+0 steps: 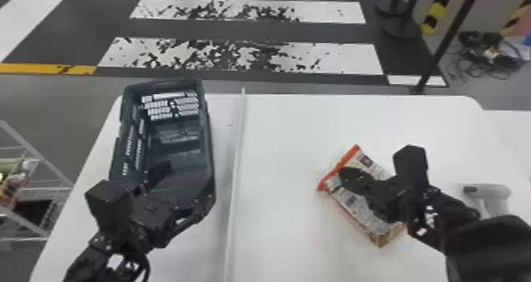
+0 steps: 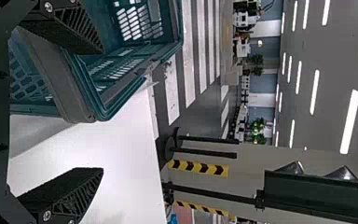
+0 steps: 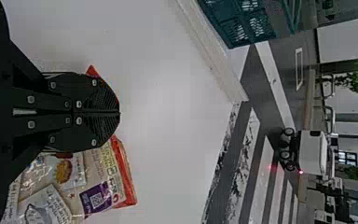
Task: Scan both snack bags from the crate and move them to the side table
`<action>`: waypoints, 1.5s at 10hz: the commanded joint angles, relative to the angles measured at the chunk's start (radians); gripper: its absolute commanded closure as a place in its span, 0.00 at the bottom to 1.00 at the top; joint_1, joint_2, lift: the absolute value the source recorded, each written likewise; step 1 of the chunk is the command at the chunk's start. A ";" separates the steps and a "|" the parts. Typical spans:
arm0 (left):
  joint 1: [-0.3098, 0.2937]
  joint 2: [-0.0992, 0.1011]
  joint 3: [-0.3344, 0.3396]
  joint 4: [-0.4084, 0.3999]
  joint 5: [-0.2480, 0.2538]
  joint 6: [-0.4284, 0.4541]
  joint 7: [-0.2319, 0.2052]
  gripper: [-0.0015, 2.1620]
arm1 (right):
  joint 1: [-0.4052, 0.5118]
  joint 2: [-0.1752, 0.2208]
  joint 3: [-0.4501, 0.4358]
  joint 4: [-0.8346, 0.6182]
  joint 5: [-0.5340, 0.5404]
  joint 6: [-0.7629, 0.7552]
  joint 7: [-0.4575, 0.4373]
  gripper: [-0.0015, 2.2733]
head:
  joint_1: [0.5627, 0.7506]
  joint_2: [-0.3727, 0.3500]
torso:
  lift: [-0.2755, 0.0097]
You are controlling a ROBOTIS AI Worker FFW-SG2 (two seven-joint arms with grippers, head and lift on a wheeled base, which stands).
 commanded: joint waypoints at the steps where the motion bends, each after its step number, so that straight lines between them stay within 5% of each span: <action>1: 0.001 0.002 0.000 -0.001 0.000 0.000 0.000 0.05 | 0.051 -0.002 -0.011 -0.120 -0.018 0.042 0.006 0.99 | 0.70 0.54 | 0.70; 5: 0.001 0.008 -0.003 -0.003 0.000 0.000 0.000 0.05 | 0.066 -0.011 0.075 -0.137 0.027 0.069 0.025 0.99 | 0.70 0.61 | 0.70; 8: 0.001 0.008 -0.003 -0.004 0.000 0.000 0.000 0.05 | -0.015 -0.011 0.169 -0.015 0.076 0.082 0.025 0.99 | 0.70 0.66 | 0.70; 15: 0.004 0.000 -0.003 -0.007 -0.006 0.003 -0.002 0.05 | -0.142 0.008 0.178 0.152 0.091 0.057 -0.024 0.99 | 0.70 0.65 | 0.70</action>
